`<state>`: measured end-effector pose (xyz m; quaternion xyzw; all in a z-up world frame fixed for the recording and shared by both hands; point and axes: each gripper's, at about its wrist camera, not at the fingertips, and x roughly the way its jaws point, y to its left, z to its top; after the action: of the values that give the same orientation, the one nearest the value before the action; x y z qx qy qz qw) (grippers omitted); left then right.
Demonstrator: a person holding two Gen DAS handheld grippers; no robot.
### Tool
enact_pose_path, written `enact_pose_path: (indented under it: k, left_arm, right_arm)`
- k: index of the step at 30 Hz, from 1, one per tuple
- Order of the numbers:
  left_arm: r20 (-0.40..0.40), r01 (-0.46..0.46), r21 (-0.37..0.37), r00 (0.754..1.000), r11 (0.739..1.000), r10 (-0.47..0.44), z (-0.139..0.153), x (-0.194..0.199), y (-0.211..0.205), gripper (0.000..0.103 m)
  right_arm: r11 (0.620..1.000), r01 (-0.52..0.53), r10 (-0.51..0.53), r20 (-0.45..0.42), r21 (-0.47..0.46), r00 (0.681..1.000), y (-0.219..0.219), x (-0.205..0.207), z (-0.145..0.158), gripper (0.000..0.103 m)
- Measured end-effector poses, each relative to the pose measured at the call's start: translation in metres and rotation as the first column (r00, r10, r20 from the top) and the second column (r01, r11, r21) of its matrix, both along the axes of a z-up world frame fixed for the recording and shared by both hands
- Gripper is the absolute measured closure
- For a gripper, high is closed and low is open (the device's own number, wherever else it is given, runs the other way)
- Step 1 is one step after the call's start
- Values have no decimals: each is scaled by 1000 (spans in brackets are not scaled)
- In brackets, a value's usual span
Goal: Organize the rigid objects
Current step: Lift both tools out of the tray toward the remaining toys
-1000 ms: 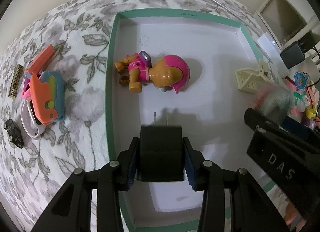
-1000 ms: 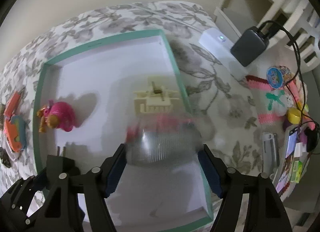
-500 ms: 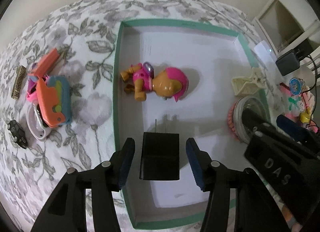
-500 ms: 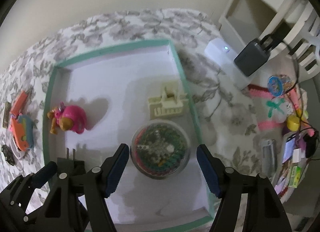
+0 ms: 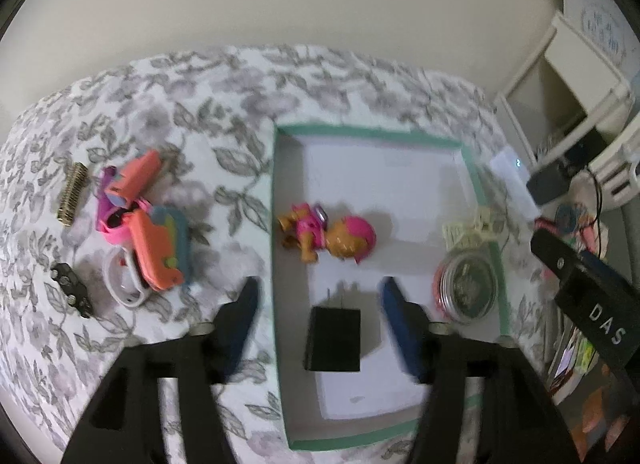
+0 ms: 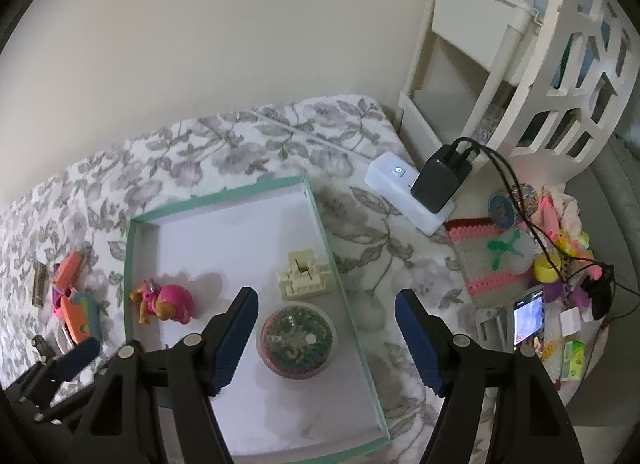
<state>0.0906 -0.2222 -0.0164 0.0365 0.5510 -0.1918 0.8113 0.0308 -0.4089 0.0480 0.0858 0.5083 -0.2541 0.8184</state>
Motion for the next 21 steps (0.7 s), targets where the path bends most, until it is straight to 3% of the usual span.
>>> enact_pose_path:
  k: [9, 12, 15, 18, 21]
  left_arm:
    - [101, -81, -46, 991, 996, 86, 27, 10, 23, 17]
    - [129, -115, -51, 984, 992, 121, 33, 14, 33, 16]
    - [145, -145, -54, 978, 988, 152, 36, 18, 42, 4]
    - [153, -175, -60, 971, 983, 183, 37, 21, 52, 3]
    - [159, -193, -68, 966, 979, 201, 38, 24, 59, 3]
  right_arm:
    - [1000, -11, 11, 3, -2, 1000, 2, 1, -5, 23]
    - [1000, -27, 27, 8, 4, 1000, 6, 4, -7, 16]
    - [999, -40, 40, 17, 5, 999, 12, 6, -8, 13]
    - [999, -53, 53, 23, 2, 998, 16, 8, -8, 5]
    - [997, -75, 75, 24, -2, 997, 22, 11, -8, 3]
